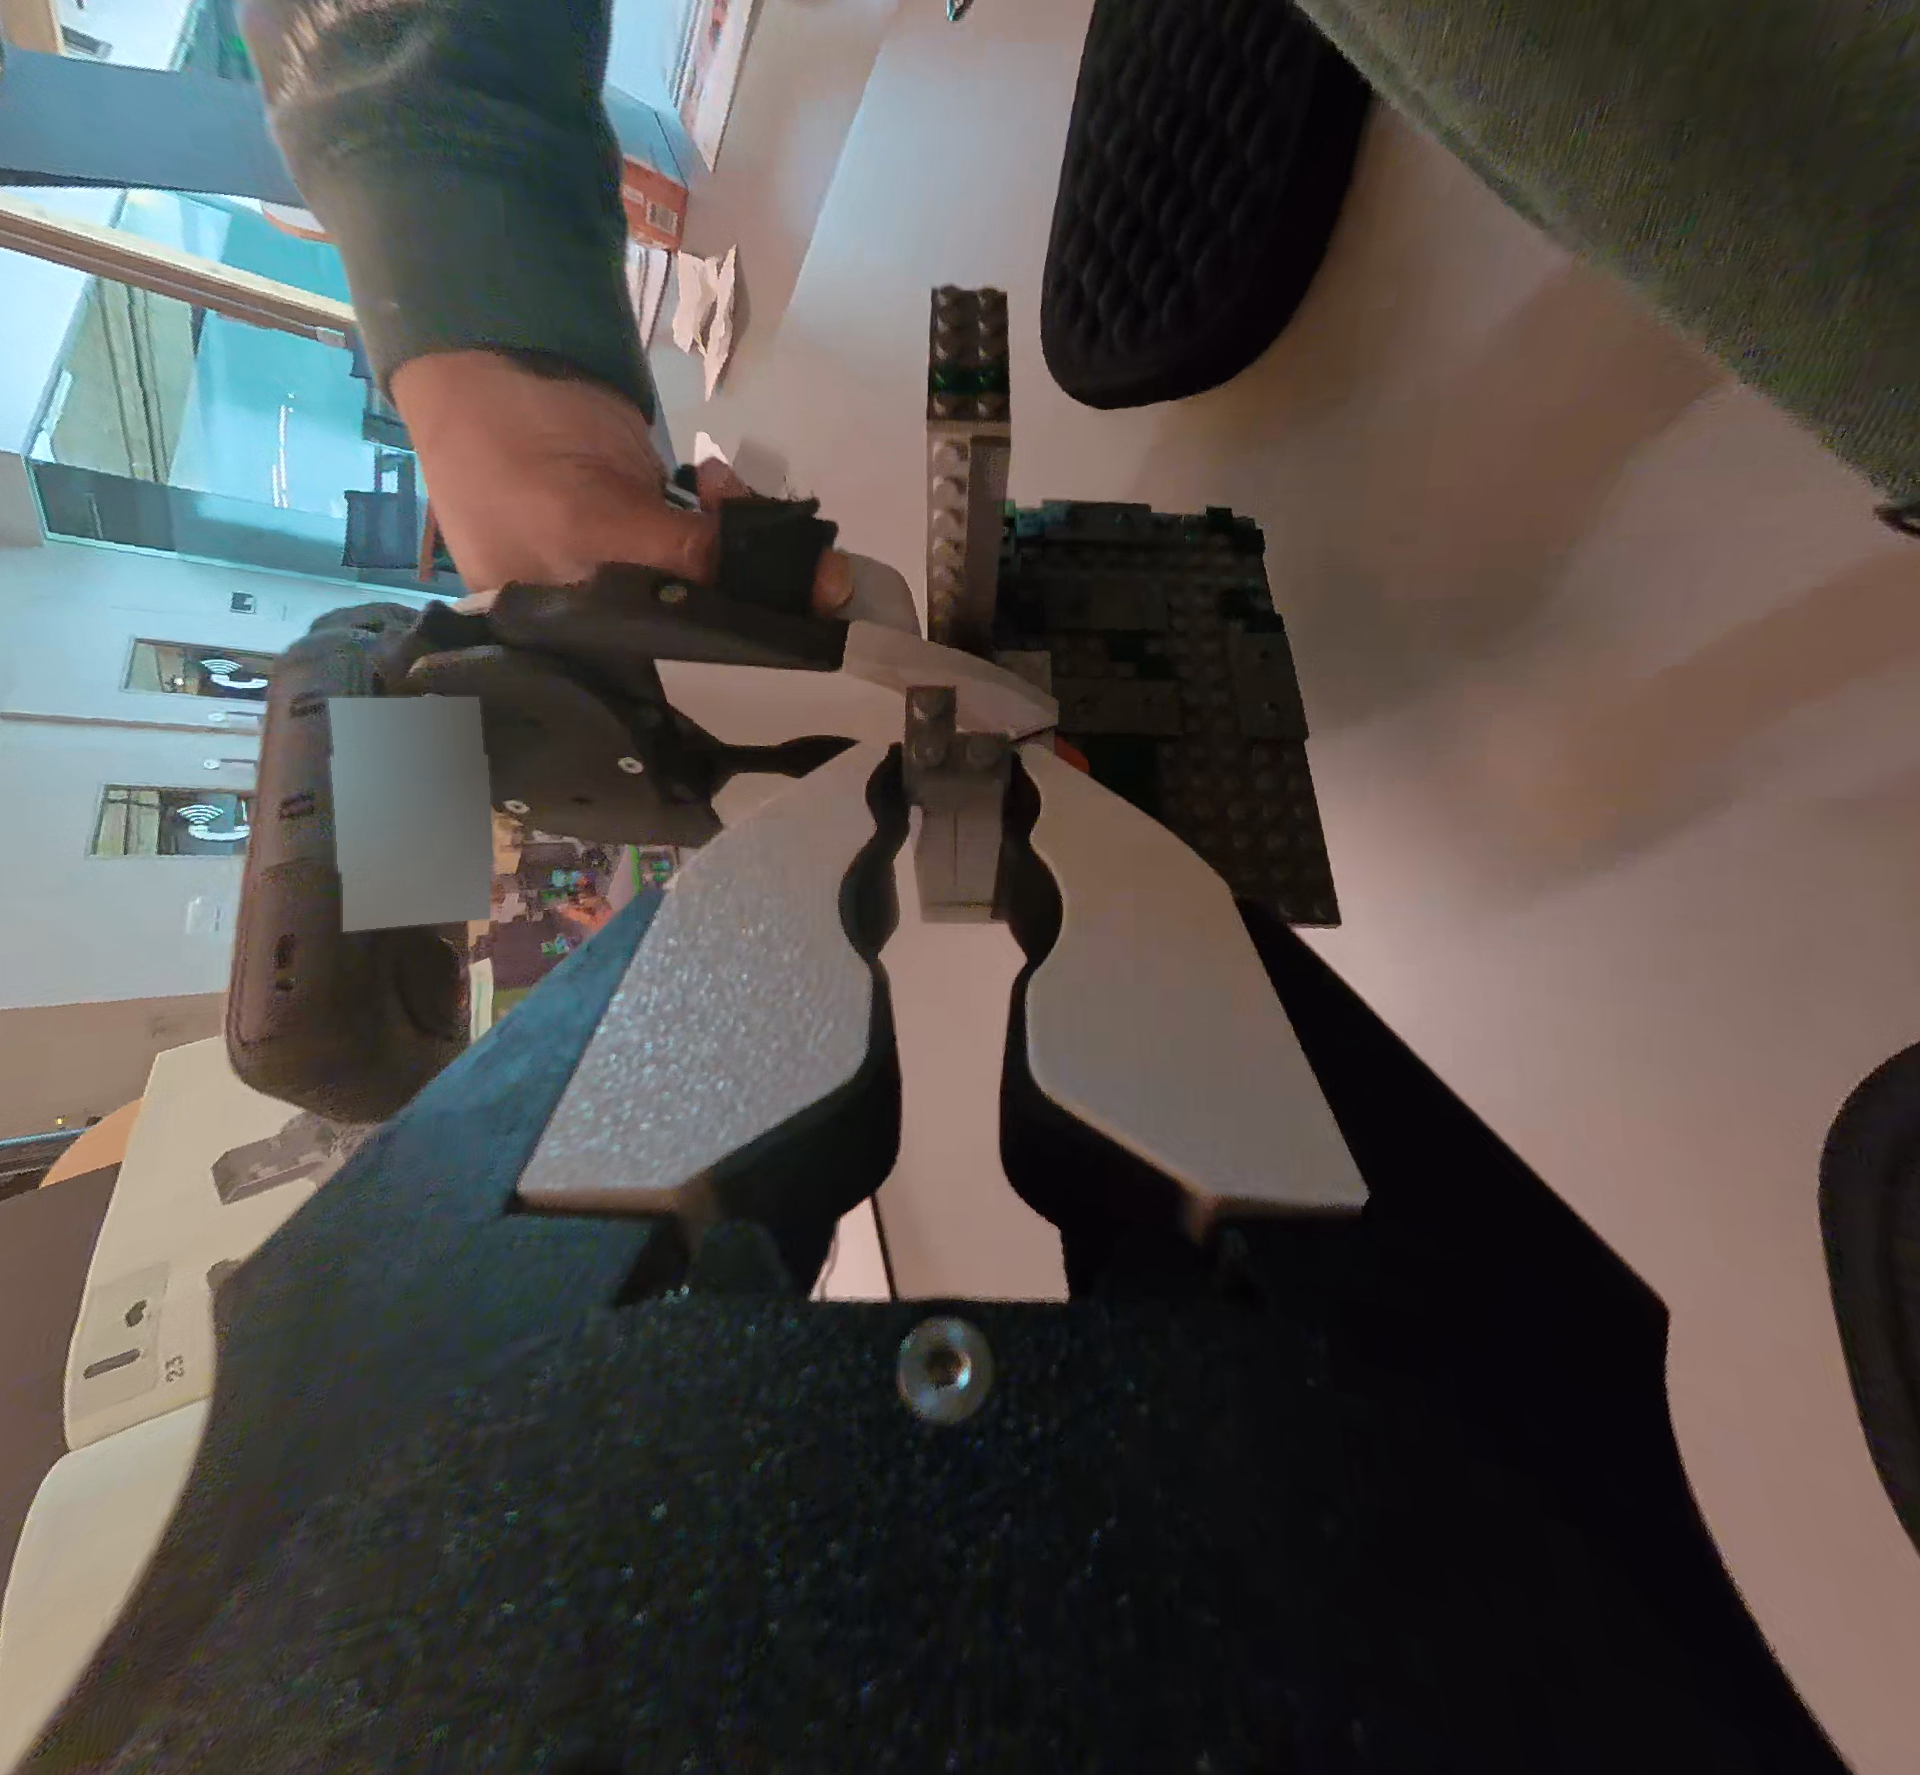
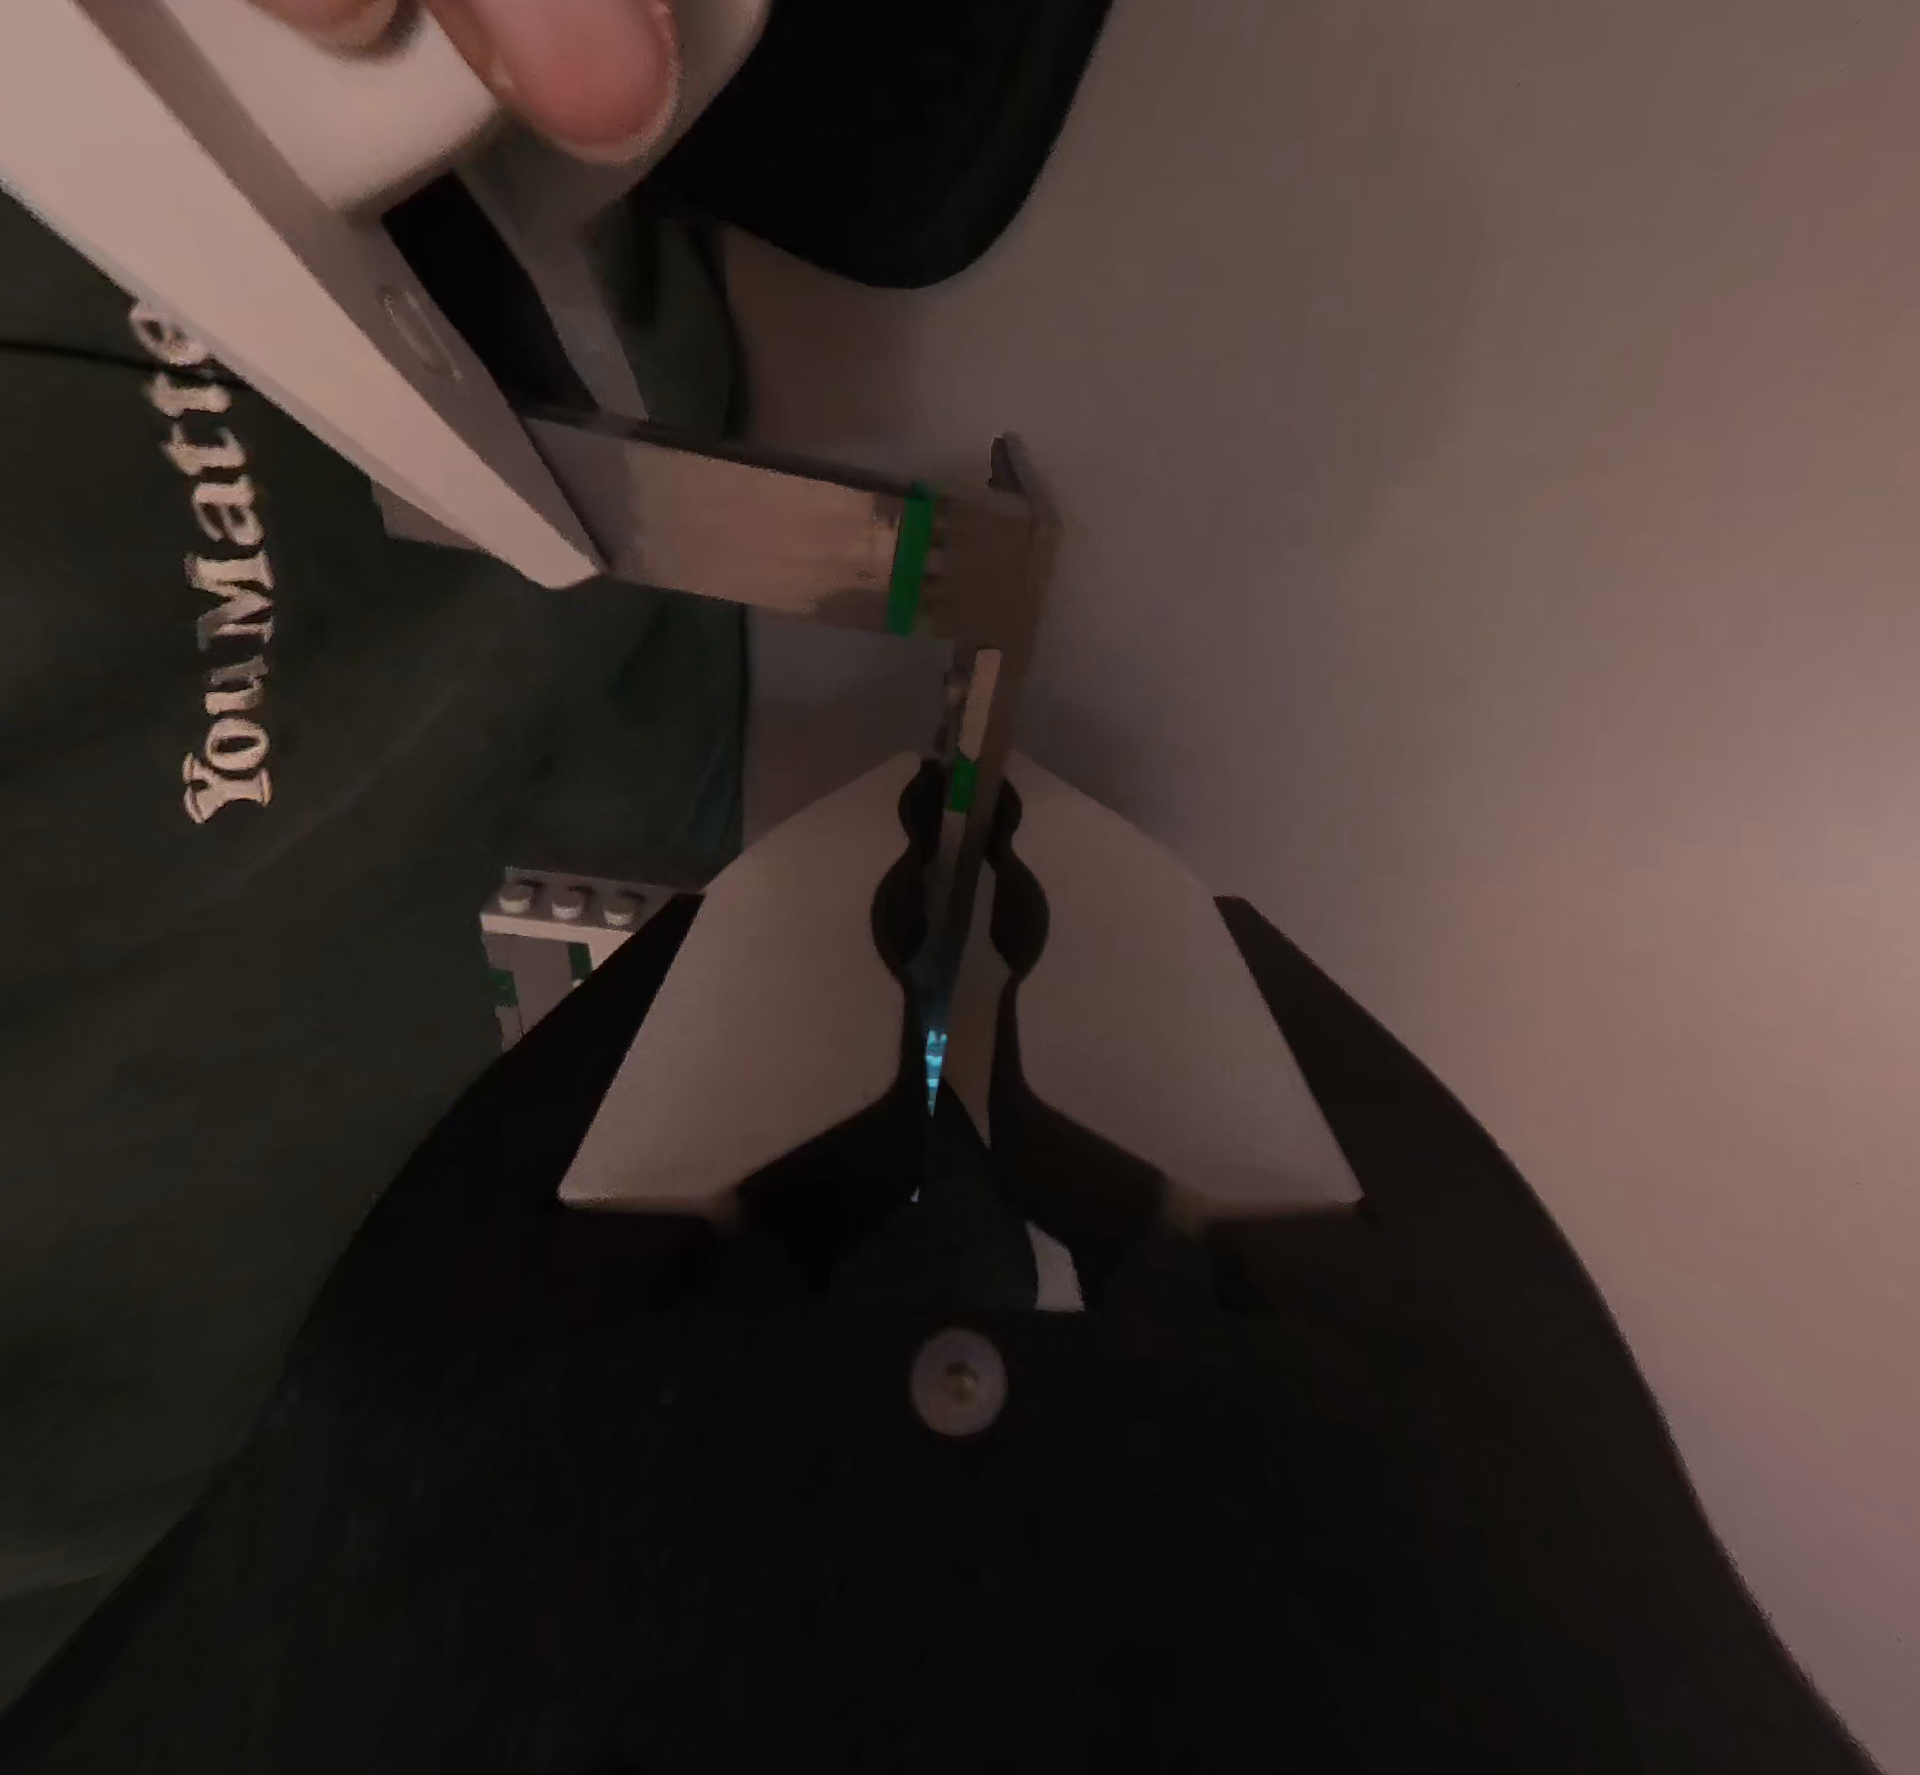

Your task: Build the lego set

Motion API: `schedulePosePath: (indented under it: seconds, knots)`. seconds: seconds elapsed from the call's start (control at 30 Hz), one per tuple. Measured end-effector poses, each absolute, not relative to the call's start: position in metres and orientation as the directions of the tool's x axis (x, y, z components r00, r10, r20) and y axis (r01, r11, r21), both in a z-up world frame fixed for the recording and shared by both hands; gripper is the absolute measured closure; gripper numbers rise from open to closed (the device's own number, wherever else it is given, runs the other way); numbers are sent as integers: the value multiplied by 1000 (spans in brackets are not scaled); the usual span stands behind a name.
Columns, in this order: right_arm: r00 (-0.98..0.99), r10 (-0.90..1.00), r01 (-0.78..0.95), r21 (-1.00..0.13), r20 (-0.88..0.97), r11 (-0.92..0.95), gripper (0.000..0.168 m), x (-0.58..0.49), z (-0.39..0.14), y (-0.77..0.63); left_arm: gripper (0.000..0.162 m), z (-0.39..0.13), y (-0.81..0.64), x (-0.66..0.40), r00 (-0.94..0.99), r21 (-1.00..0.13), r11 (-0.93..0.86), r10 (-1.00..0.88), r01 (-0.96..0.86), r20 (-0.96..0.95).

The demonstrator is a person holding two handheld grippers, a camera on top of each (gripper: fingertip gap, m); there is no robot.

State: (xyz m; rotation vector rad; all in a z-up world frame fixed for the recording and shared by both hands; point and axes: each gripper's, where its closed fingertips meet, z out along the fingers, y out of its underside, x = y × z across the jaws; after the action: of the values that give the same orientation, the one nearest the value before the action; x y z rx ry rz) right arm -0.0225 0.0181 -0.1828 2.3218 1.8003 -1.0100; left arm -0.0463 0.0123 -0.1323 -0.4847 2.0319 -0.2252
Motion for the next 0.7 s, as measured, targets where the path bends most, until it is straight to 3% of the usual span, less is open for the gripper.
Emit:
schedulePosePath:
  seconds: [0.23,0.7]
  knots:
    - [-41,884,879,-437,-467,-190,160,-23,-182,10,144,-129,2,-46,-424,-386,894,-447,-227,-787]
    - [-105,882,855,-494,-460,-156,159,-26,-179,2,144,-127,-4,-45,-431,-402,890,-456,-215,-779]
